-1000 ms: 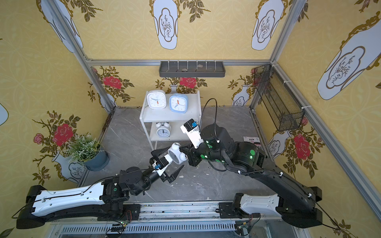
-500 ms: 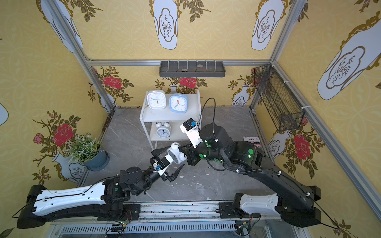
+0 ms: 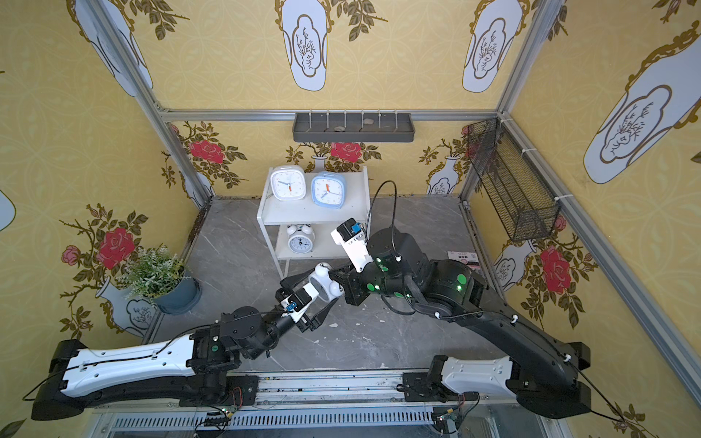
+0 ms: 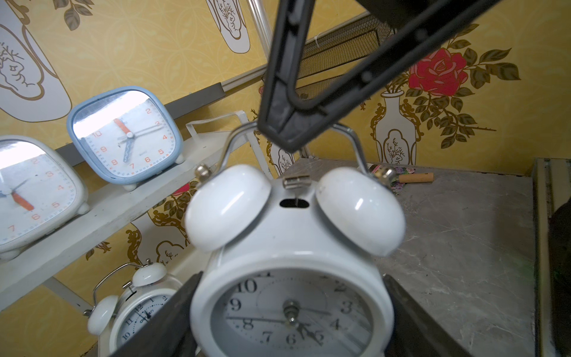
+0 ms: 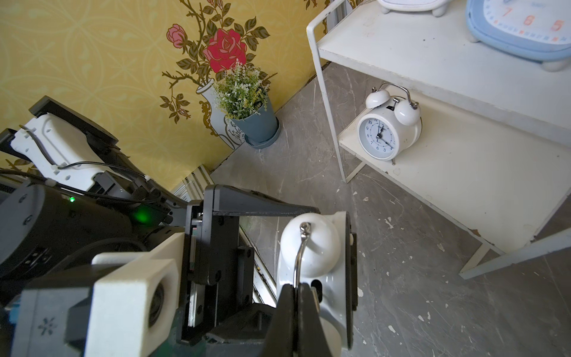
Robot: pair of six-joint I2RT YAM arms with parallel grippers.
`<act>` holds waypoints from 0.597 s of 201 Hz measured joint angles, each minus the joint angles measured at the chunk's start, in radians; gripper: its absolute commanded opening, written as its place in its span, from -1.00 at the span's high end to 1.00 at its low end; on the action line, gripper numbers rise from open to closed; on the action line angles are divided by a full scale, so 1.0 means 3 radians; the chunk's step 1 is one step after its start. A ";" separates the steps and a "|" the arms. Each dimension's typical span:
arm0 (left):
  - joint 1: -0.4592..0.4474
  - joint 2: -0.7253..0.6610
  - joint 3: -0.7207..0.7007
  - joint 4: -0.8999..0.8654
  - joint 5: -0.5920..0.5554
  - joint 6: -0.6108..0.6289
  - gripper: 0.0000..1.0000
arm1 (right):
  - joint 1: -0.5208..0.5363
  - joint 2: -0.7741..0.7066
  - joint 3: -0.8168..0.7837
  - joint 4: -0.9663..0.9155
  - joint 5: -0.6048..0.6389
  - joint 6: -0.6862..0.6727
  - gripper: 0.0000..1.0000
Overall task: Place the alarm clocks on the shelf by style
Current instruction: Pick up the alarm from the center of the board, then place the alarm on the shelf.
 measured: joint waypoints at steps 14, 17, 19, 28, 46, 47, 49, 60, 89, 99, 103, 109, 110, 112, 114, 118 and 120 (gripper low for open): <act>0.0000 -0.0001 0.0000 0.0000 0.0001 0.0001 -0.42 | -0.0004 -0.0005 -0.0008 0.0006 0.0001 0.0001 1.00; 0.0000 -0.0003 0.0000 0.0000 0.0001 0.0001 -0.41 | -0.0004 -0.0006 -0.0009 0.0006 0.0001 0.0001 1.00; 0.0000 -0.0003 0.0000 -0.0001 0.0001 0.0001 -0.41 | -0.0006 -0.0008 -0.0011 0.0008 0.0001 0.0001 1.00; 0.0000 -0.0006 0.0000 -0.0009 0.0004 0.0001 -0.40 | -0.0009 -0.0017 -0.0025 0.0013 0.0004 0.0004 0.99; 0.0000 -0.0011 -0.0017 -0.0006 0.0013 -0.0006 -0.39 | -0.0009 -0.0033 -0.0057 0.0024 0.0019 0.0013 0.79; 0.0000 -0.0011 -0.0020 -0.0004 0.0014 -0.0014 -0.39 | -0.0010 -0.0034 -0.0061 0.0023 0.0023 0.0014 0.79; 0.0000 -0.0011 -0.0023 0.0000 0.0015 -0.0018 -0.39 | -0.0011 -0.0037 -0.0065 0.0023 0.0027 0.0017 0.76; -0.0001 -0.0011 -0.0048 0.0032 0.0027 -0.0051 -0.35 | -0.0019 -0.0045 -0.0079 0.0014 0.0057 0.0038 0.61; 0.0000 0.0061 -0.0090 0.0127 -0.0053 -0.0252 -0.35 | -0.0051 -0.0067 -0.0084 0.0013 0.0299 0.0103 0.36; 0.0000 0.0108 -0.0090 0.0151 -0.0126 -0.0354 -0.35 | -0.0051 -0.0081 -0.0084 0.0008 0.0417 0.0145 0.29; 0.0003 0.0132 -0.0090 0.0165 -0.0167 -0.0398 -0.35 | -0.0051 -0.0092 -0.0084 0.0008 0.0472 0.0178 0.27; 0.0008 0.0167 -0.0089 0.0186 -0.0224 -0.0470 -0.35 | -0.0053 -0.0120 -0.0088 0.0006 0.0572 0.0186 0.20; 0.0008 0.0172 -0.0089 0.0188 -0.0233 -0.0481 -0.35 | -0.0053 -0.0123 -0.0088 0.0006 0.0587 0.0187 0.17; 0.0011 0.0187 -0.0086 0.0198 -0.0262 -0.0511 -0.35 | -0.0053 -0.0134 -0.0090 0.0006 0.0617 0.0189 0.15; 0.0015 0.0201 -0.0085 0.0205 -0.0280 -0.0535 -0.35 | -0.0053 -0.0145 -0.0093 0.0005 0.0647 0.0196 0.13; 0.0020 0.0226 -0.0079 0.0212 -0.0317 -0.0582 -0.35 | -0.0057 -0.0169 -0.0095 0.0003 0.0711 0.0217 0.11; 0.0025 0.0248 -0.0072 0.0219 -0.0343 -0.0615 -0.36 | -0.0057 -0.0182 -0.0098 0.0000 0.0741 0.0229 0.11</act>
